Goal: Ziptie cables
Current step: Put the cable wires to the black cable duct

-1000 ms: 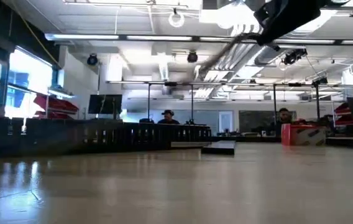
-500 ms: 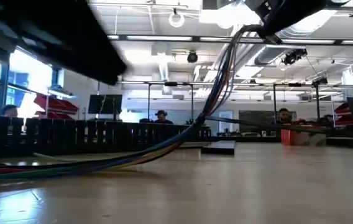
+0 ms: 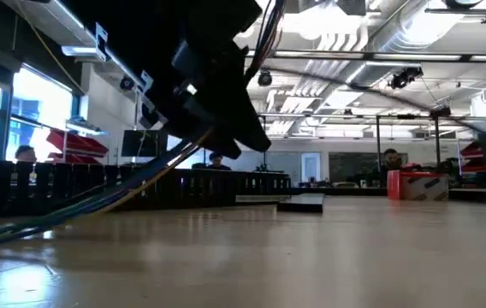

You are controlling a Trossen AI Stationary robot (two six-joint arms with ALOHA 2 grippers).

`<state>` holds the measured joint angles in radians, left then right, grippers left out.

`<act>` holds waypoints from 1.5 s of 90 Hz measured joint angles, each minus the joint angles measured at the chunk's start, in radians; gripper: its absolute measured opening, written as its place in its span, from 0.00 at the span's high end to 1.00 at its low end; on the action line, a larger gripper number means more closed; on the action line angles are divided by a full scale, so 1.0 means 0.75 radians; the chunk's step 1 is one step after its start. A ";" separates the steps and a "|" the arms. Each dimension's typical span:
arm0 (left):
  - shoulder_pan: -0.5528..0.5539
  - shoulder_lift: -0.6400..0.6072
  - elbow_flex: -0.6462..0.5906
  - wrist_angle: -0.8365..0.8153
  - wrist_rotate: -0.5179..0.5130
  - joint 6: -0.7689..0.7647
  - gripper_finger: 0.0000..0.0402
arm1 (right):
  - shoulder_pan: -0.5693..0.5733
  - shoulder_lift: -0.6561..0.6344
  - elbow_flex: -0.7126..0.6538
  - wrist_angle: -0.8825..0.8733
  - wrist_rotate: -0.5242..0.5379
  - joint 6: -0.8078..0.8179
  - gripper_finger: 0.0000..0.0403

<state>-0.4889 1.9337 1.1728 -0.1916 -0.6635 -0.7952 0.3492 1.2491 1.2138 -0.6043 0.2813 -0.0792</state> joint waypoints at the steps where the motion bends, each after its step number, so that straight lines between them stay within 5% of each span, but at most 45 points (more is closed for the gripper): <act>1: -0.002 -0.001 0.000 -0.011 -0.001 -0.008 0.49 | 0.000 0.000 0.004 -0.006 0.000 0.000 1.00; 41: -0.112 0.012 -0.002 -0.137 -0.094 -0.054 0.98 | 0.001 0.000 0.240 -0.297 0.105 -0.020 1.00; 60: -0.179 -0.010 -0.001 -0.184 -0.076 -0.123 0.99 | -0.003 0.001 0.263 -0.426 0.114 0.029 1.00; 80: -0.259 -0.139 0.115 -0.471 0.169 -0.404 1.00 | -0.089 0.088 0.179 -0.363 0.148 0.052 1.00; 94: -0.295 -0.223 0.202 -0.829 0.438 -0.615 1.00 | -0.215 0.235 0.076 -0.194 0.149 -0.050 1.00; 111: -0.331 -0.273 0.204 -1.213 0.609 -0.756 1.00 | -0.324 0.500 0.081 0.049 0.158 -0.227 1.00; 121: -0.340 -0.273 0.182 -1.426 0.626 -0.810 1.00 | -0.377 0.627 0.113 0.082 0.148 -0.323 1.00; 135: -0.341 -0.273 0.098 -1.436 0.627 -0.746 1.00 | -0.448 0.719 0.128 0.078 0.106 -0.384 1.00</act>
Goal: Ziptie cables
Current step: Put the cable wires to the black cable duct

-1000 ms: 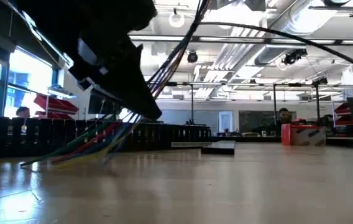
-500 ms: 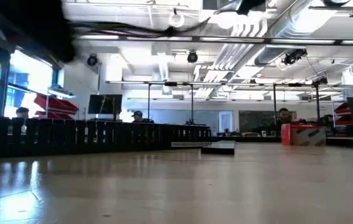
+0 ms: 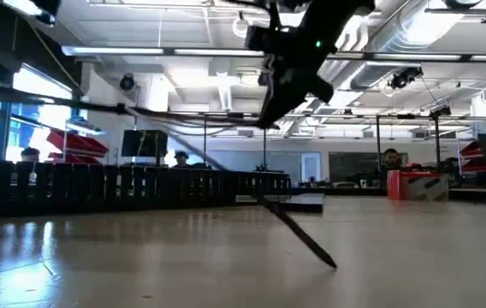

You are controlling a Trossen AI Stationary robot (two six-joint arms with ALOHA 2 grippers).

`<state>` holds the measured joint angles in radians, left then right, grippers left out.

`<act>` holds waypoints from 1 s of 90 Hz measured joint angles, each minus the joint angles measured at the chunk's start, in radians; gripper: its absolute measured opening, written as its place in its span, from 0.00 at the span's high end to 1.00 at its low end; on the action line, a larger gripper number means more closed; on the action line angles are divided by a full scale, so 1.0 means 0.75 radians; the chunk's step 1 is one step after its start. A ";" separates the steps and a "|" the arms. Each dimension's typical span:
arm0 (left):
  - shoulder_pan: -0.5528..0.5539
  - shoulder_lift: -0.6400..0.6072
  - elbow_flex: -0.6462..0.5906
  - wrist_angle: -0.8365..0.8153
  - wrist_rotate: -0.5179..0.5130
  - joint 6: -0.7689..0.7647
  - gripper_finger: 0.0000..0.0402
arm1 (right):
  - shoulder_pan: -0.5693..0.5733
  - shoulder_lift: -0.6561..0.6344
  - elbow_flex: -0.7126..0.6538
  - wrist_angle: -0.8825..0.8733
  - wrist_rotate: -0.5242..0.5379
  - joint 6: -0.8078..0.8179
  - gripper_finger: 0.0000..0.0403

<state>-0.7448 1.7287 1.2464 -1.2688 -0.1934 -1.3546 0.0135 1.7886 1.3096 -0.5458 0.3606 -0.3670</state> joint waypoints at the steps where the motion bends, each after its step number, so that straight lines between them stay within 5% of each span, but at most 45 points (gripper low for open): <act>1: 0.000 0.000 -0.007 0.010 -0.001 0.004 1.00 | -0.005 0.001 0.000 -0.003 -0.004 0.000 1.00; 45: -0.007 0.000 -0.189 0.165 -0.069 0.013 1.00 | -0.130 -0.003 -0.013 -0.006 -0.164 -0.036 1.00; 58: -0.027 0.002 -0.205 0.178 0.058 0.027 0.95 | -0.169 -0.004 -0.016 -0.040 -0.121 -0.026 1.00; 90: -0.103 0.001 -0.231 0.184 0.084 -0.114 0.83 | -0.242 -0.004 -0.018 -0.026 -0.241 -0.015 1.00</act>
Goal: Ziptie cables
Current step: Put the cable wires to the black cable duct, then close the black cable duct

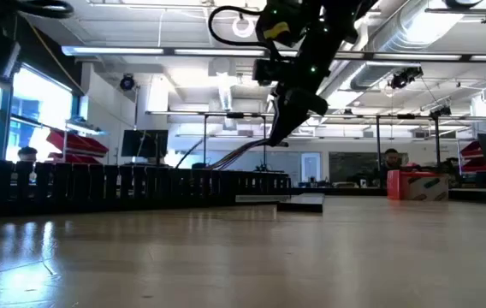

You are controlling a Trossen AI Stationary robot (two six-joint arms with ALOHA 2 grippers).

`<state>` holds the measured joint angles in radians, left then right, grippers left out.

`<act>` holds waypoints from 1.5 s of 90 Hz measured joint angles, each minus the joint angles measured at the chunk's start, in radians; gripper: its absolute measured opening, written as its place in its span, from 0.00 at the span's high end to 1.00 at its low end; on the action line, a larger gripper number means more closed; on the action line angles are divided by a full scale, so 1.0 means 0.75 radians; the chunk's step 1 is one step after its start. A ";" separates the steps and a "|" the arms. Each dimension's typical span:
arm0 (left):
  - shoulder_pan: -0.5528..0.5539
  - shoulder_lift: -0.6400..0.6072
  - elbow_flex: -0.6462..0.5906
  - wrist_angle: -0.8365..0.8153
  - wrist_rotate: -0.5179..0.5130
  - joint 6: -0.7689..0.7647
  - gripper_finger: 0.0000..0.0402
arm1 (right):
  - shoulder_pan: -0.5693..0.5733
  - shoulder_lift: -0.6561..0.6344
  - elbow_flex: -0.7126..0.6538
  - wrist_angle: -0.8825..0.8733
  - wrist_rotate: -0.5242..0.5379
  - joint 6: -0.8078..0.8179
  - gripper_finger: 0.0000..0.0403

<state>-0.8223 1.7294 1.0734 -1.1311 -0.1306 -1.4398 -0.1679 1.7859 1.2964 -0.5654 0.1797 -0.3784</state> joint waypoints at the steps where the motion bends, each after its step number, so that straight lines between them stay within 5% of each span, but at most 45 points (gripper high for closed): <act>1: -0.003 0.000 0.004 -0.002 0.004 -0.003 0.83 | -0.001 0.000 0.000 0.001 -0.006 -0.002 1.00; 29: -0.063 0.000 0.196 -0.192 -0.081 -0.182 0.85 | -0.017 0.001 0.001 -0.057 -0.215 -0.177 1.00; 47: -0.079 -0.001 0.243 -0.222 -0.224 -0.207 0.85 | -0.039 0.003 -0.037 -0.063 -0.179 -0.238 1.00; 70: -0.075 -0.001 0.243 -0.221 -0.237 -0.198 0.85 | -0.048 0.004 -0.115 0.011 -0.209 -0.277 0.99; 108: -0.075 -0.001 0.243 -0.156 -0.288 -0.240 0.85 | -0.048 -0.100 -0.136 -0.006 -0.290 -0.115 0.54; 135: -0.082 0.000 0.309 -0.157 -0.442 -0.447 0.85 | 0.053 -0.414 -0.579 0.294 -0.481 0.237 0.53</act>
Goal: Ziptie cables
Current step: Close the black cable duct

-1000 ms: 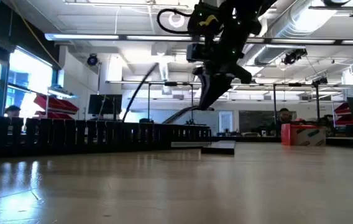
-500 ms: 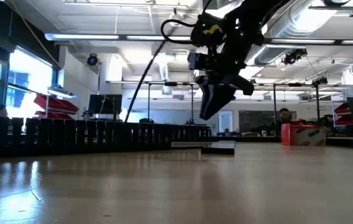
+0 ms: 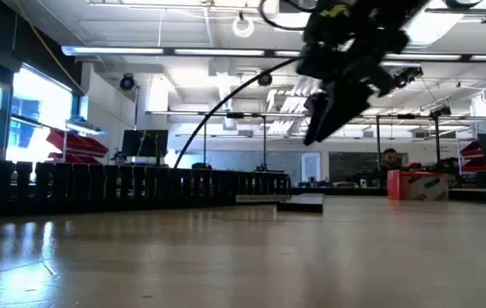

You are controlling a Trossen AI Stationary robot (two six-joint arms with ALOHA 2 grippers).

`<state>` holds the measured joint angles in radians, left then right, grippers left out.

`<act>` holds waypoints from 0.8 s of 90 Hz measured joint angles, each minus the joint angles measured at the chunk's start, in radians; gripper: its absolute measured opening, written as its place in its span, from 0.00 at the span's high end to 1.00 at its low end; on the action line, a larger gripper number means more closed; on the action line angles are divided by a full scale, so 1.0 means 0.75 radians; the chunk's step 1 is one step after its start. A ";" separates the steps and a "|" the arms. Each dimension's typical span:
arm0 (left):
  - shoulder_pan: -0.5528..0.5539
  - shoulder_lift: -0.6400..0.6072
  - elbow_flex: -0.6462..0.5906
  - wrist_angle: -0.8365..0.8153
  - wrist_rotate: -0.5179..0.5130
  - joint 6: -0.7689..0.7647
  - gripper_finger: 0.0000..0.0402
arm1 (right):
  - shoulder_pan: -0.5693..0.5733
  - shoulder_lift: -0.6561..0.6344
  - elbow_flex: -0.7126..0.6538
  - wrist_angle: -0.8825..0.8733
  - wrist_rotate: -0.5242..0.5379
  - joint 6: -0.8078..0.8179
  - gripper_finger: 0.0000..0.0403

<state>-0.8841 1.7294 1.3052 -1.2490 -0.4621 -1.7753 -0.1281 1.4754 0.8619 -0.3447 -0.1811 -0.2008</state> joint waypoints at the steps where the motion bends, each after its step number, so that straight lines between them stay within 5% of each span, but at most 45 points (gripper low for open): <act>1: 0.000 0.000 0.004 -0.013 -0.007 -0.017 0.85 | 0.011 -0.012 -0.023 0.027 0.004 0.028 0.53; 24: 0.078 0.000 0.024 -0.052 -0.396 -0.044 0.85 | 0.421 -0.079 -0.391 0.624 0.285 0.546 0.62; 47: 0.358 0.000 -0.076 0.003 -0.367 0.290 0.76 | 0.838 -0.076 -0.392 0.886 0.921 0.691 0.70; 72: 0.608 0.000 -0.197 0.359 -0.245 0.781 0.70 | 0.913 -0.076 -0.383 0.854 0.986 0.727 0.71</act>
<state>-0.4277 1.7294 1.1576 -0.9801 -0.6456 -1.1895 0.5568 1.4183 0.5747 0.2958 0.5585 0.3447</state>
